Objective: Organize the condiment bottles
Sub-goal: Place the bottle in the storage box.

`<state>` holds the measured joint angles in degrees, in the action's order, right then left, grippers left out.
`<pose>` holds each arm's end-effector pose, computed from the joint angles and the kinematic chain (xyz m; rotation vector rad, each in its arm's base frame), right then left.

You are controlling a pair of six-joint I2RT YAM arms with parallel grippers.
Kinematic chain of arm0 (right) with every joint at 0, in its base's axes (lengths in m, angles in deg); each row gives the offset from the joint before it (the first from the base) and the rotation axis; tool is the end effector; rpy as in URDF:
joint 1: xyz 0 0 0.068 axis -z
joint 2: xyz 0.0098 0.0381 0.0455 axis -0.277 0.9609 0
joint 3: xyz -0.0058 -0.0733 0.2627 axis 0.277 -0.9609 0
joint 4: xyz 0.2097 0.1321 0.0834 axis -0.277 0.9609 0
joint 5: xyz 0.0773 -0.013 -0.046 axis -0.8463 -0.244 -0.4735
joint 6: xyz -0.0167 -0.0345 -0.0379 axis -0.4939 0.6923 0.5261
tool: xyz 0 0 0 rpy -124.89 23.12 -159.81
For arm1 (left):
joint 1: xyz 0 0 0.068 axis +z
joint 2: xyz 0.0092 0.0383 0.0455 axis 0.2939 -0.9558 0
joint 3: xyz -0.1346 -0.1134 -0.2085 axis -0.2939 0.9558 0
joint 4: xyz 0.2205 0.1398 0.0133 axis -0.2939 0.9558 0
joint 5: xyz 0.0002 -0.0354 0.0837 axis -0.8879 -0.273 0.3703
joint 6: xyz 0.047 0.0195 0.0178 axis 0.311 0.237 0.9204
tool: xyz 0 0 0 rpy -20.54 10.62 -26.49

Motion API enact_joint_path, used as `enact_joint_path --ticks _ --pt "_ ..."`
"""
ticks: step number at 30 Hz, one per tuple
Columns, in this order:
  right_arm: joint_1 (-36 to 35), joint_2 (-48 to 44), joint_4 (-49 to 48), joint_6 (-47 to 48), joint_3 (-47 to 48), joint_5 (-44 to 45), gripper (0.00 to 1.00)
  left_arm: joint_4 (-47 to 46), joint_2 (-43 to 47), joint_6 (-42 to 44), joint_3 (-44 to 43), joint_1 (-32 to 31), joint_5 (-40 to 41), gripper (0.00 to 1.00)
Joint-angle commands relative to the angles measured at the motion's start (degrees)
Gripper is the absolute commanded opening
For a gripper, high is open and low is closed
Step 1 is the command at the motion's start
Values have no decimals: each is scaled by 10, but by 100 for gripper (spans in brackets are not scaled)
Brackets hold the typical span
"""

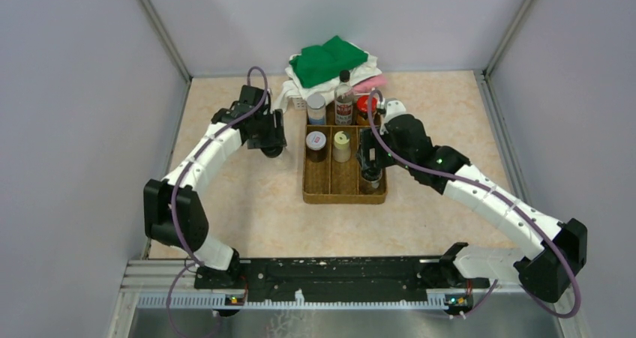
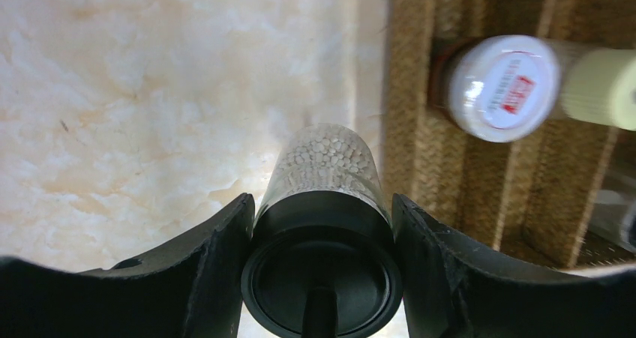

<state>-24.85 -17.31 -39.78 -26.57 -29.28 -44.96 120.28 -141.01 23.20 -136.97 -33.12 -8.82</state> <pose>0.1982 0.1651 0.3278 -0.3095 2.1698 0.4554 0.3152 -0.0912 0.2821 -0.0807 2.5697 -0.2648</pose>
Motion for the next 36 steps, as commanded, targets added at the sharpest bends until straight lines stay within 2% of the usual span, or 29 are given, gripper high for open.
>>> enact_joint_path --ticks 1,8,14,25,30,36 --pt "4 -19 -19 -12 -4 22 77 -5 45 13 -56 -19 -50 20" --pt "6 -35 -17 -20 -13 51 77 -16 60 6 -76 -64 -98 20" --pt "9 -48 -18 -28 -23 55 77 -28 47 -4 -75 -125 -84 20" --pt "14 -69 -11 -31 -43 60 77 -41 12 -6 -54 -179 -6 20" --pt "18 -87 0 -32 -51 89 77 -32 -3 0 -47 -195 56 20" --pt "22 -110 16 -38 -62 130 77 -39 -21 3 -34 -209 95 20"
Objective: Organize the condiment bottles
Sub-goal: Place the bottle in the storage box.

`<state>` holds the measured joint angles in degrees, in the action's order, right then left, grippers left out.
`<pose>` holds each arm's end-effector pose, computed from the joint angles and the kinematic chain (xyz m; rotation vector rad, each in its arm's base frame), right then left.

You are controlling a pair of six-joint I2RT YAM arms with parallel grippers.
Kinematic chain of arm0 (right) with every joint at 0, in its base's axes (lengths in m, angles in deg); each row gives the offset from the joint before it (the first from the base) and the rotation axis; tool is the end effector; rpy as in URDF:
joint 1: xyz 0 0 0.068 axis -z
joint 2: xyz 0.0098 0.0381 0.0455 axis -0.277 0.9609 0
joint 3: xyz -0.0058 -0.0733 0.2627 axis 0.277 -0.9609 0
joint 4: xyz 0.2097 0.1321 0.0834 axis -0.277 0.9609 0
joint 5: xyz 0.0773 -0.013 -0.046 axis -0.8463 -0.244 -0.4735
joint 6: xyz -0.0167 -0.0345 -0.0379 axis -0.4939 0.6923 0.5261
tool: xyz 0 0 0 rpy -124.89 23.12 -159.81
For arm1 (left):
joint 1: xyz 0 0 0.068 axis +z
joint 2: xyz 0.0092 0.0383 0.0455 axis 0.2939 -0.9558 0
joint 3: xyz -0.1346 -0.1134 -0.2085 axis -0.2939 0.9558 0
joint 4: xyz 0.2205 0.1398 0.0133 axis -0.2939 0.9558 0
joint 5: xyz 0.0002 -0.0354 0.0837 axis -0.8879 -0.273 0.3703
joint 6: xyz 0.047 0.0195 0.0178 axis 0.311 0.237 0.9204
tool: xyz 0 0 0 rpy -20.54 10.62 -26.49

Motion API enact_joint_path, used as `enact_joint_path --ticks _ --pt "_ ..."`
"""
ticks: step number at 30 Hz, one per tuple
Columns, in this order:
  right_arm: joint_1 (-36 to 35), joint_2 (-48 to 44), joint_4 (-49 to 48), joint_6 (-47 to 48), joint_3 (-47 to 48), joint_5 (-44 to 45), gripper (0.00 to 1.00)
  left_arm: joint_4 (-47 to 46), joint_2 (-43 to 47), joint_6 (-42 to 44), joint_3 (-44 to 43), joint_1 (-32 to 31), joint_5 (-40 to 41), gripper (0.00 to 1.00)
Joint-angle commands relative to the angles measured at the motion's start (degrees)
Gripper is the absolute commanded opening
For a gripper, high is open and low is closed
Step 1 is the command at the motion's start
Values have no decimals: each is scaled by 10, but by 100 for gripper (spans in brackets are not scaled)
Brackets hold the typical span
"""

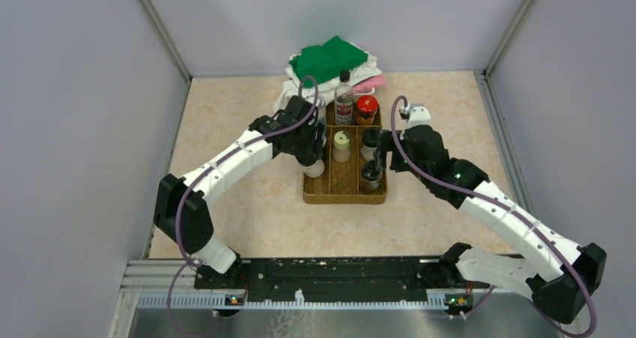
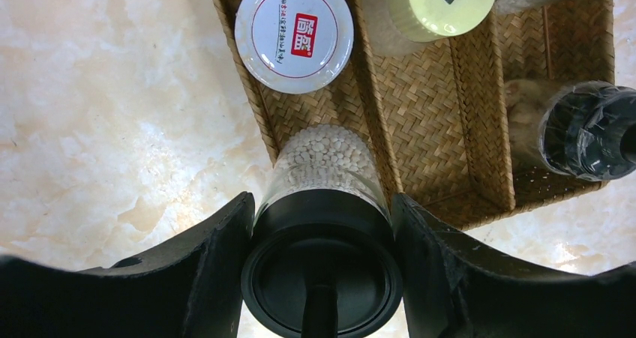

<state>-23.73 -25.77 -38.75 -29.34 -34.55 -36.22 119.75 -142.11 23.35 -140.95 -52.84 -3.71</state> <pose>0.1774 0.1343 0.3280 -0.1335 2.1124 0.3414 0.2761 -0.1956 0.2987 0.3191 2.4944 -0.3173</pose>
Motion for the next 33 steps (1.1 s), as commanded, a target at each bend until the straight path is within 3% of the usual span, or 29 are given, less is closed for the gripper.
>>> enact_joint_path --ticks 1,13,18,22,33 --pt "12 -29 7 -12 -11 47 77 -38 -12 1 9 -16 56 20" --pt "16 -43 9 -13 -27 46 77 -66 -46 4 25 -28 92 22" --pt "17 -42 7 -13 -31 43 78 -71 -54 6 23 -30 104 25" --pt "19 -41 6 -14 -33 41 78 -70 -61 10 20 -33 104 34" --pt "21 -38 -1 -17 -39 31 78 -68 -63 8 22 -37 101 35"
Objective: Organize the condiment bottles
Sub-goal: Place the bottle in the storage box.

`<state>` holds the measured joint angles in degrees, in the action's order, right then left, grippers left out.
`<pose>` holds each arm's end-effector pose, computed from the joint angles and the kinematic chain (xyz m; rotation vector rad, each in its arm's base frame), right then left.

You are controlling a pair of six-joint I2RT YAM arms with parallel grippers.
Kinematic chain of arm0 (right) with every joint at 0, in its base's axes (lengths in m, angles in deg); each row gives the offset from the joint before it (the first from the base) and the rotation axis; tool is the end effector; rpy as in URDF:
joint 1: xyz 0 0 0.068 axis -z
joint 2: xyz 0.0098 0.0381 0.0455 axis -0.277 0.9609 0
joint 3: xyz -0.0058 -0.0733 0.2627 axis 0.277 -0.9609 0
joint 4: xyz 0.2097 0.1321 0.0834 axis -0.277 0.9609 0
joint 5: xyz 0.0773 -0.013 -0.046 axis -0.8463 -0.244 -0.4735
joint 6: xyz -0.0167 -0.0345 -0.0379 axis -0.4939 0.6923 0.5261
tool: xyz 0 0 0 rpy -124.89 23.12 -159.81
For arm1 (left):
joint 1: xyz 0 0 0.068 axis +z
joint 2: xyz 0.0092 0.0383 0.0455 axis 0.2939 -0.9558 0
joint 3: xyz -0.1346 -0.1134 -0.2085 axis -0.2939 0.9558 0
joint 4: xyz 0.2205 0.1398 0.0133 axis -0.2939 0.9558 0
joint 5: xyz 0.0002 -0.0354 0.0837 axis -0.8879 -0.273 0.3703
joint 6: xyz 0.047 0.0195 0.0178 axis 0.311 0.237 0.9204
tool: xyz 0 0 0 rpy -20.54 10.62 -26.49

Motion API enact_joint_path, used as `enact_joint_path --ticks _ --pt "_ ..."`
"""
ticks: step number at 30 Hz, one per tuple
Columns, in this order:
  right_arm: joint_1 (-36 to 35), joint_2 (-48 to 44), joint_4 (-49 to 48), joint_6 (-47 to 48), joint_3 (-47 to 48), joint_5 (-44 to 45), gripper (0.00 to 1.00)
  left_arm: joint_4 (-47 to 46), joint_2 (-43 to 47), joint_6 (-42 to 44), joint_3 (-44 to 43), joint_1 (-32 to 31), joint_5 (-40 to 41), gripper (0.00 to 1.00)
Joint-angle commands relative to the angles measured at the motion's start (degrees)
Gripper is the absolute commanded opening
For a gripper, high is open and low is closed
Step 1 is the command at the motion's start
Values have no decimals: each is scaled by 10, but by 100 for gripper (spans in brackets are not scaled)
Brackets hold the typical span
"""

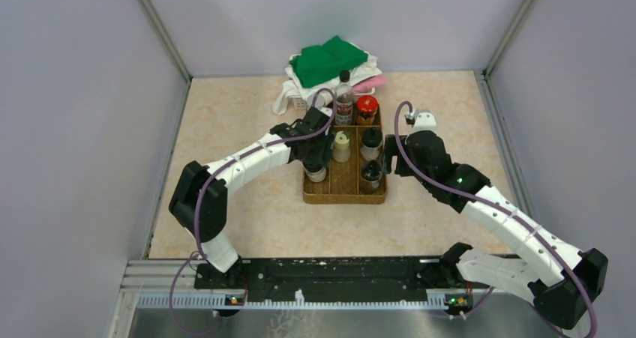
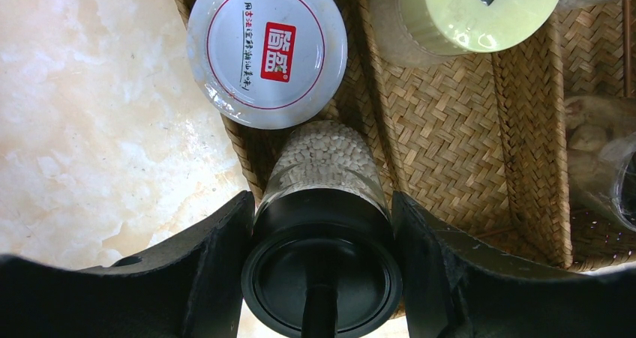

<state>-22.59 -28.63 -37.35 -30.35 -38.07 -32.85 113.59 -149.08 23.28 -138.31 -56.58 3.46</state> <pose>0.1710 0.1209 0.3151 -0.0678 2.1295 0.2615 0.2842 -0.2252 0.2512 0.3562 2.5048 -0.1657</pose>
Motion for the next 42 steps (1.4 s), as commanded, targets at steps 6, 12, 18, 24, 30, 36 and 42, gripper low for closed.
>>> enact_joint_path --ticks 6,12,18,24,30,36,42 --pt "10 -10 -16 -8 -4 -4 78 -11 0 9 -6 -1 37 41" --pt "12 -11 -15 -8 -7 -2 78 -15 -10 5 -5 -3 41 47" --pt "14 -10 -16 -6 -13 -7 78 -13 -7 4 -7 -4 42 99" --pt "15 2 -12 -3 -3 -6 78 3 16 10 -31 -4 49 99" --pt "15 4 -7 -2 -6 2 78 35 73 20 -61 -5 49 99" --pt "15 -19 -16 13 -13 -12 80 -20 188 36 -21 -5 -28 99" --pt "16 -52 10 25 -12 -44 79 -20 294 20 29 -6 -86 99"
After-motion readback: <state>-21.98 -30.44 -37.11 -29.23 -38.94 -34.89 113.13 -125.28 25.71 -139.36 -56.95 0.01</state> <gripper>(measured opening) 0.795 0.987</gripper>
